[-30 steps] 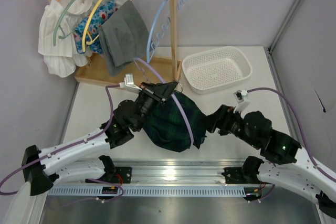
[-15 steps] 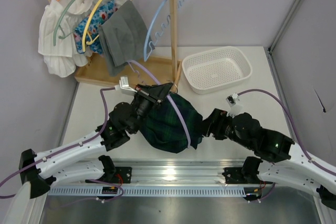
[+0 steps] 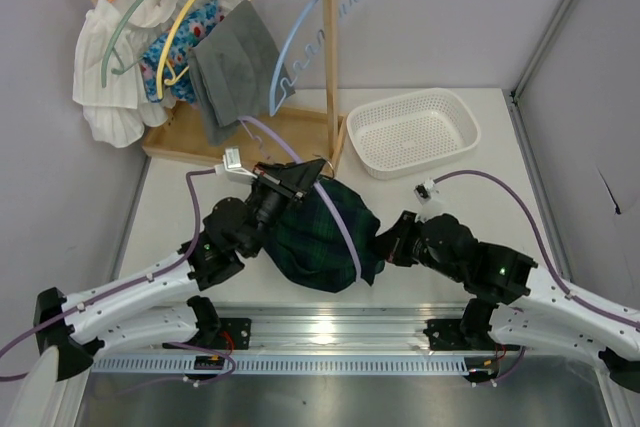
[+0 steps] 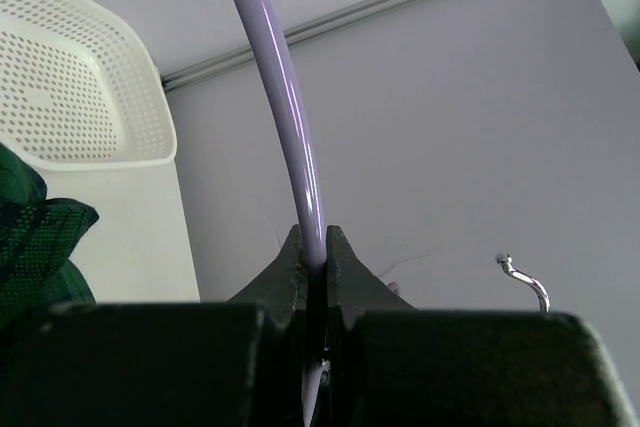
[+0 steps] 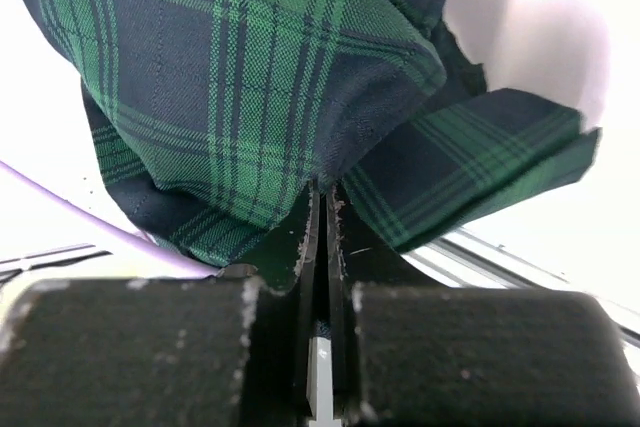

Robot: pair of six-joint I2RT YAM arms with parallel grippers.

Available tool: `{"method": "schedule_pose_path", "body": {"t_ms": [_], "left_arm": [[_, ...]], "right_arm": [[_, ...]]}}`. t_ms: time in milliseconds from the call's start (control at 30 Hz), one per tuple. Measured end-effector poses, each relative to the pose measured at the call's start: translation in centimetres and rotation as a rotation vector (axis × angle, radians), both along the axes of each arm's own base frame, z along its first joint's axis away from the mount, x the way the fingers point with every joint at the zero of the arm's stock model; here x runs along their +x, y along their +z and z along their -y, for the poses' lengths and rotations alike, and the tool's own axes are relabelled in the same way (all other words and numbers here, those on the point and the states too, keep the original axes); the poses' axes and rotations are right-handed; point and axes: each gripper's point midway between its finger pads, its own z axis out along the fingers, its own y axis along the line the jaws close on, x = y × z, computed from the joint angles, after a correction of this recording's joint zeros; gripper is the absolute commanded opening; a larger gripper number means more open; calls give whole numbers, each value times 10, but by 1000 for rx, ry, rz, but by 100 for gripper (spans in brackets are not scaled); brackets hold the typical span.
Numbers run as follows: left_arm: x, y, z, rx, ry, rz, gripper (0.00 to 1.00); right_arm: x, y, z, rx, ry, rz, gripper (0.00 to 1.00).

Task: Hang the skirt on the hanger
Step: Place skirt on hanger

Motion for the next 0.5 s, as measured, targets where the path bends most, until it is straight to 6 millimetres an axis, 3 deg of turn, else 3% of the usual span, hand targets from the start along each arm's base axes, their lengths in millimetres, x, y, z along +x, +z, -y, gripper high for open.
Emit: {"method": "schedule_pose_path", "body": {"t_ms": [167, 267, 367, 500], "left_arm": [[-3, -5, -5, 7, -1, -5, 0], [-6, -1, -9, -4, -3, 0, 0], [-11, 5, -13, -17, -13, 8, 0], [-16, 10, -18, -33, -29, 11, 0]], "right_arm": [[11, 13, 13, -43, -41, 51, 0], [29, 32, 28, -62, -97, 102, 0], [61, 49, 53, -92, -193, 151, 0], [87, 55, 71, -147, -230, 172, 0]]}}
